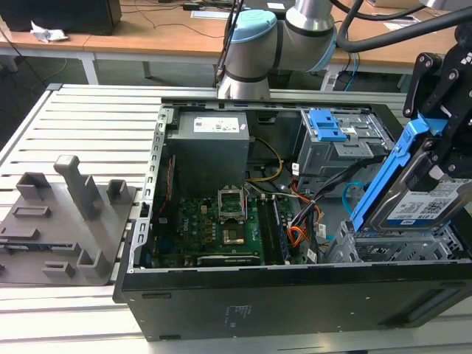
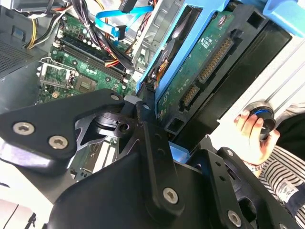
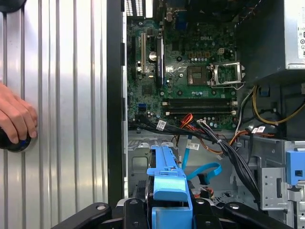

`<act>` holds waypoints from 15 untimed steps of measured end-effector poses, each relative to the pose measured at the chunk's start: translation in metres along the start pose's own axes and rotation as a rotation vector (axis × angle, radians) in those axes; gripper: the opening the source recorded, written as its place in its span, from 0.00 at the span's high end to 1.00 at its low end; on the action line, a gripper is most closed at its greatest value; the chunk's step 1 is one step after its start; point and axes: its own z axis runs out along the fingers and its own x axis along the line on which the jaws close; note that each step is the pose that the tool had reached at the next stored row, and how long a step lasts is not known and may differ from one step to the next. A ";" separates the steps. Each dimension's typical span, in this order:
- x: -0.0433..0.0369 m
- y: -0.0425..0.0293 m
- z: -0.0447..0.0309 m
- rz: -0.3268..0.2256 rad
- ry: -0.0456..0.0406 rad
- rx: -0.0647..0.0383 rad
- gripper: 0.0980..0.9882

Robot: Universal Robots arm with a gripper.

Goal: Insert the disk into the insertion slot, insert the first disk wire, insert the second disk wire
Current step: 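Insert the disk into the insertion slot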

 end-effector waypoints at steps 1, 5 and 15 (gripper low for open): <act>0.0000 0.0000 0.0007 0.000 0.0000 0.000 0.70; 0.0000 -0.0002 0.0053 0.000 0.0000 0.000 0.70; -0.0021 -0.0022 0.0133 0.000 0.0000 0.000 0.70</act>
